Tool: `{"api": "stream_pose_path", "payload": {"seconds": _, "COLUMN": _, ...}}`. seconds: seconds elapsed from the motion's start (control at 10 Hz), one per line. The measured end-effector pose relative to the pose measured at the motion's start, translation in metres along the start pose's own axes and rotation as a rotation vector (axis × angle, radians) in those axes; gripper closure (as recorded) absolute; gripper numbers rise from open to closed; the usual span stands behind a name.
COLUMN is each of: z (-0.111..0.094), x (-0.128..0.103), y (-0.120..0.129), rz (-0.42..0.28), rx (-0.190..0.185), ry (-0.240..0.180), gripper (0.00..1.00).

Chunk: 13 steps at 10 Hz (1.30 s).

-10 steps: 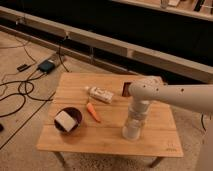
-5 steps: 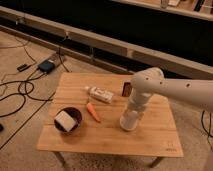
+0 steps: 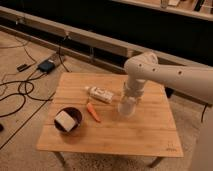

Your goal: Place the ceramic cup over the eraser

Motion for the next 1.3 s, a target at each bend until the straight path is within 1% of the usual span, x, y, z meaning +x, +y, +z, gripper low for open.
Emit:
{"api": "stream_pose_path", "payload": {"seconds": 0.2, "z": -0.005, "x": -0.025, "y": -0.001, "rz": -0.033, "rx": 0.018, "ry": -0.026, "gripper": 1.00}}
{"api": "stream_pose_path", "payload": {"seconds": 0.3, "z": -0.008, "x": -0.035, "y": -0.001, "rz": -0.040, "rx": 0.020, "ry": -0.042, "gripper": 1.00}}
{"api": "stream_pose_path", "payload": {"seconds": 0.4, "z": -0.017, "x": -0.053, "y": -0.005, "rz": -0.045, "rx": 0.022, "ry": -0.076, "gripper": 1.00}}
{"api": "stream_pose_path", "payload": {"seconds": 0.7, "z": -0.031, "x": -0.081, "y": -0.014, "rz": -0.046, "rx": 0.022, "ry": -0.139, "gripper": 1.00}}
{"api": "stream_pose_path", "payload": {"seconds": 1.0, "z": -0.040, "x": -0.100, "y": -0.022, "rz": -0.052, "rx": 0.019, "ry": -0.184, "gripper": 1.00}}
{"api": "stream_pose_path", "payload": {"seconds": 1.3, "z": -0.045, "x": -0.112, "y": -0.026, "rz": -0.059, "rx": 0.011, "ry": -0.215, "gripper": 1.00}}
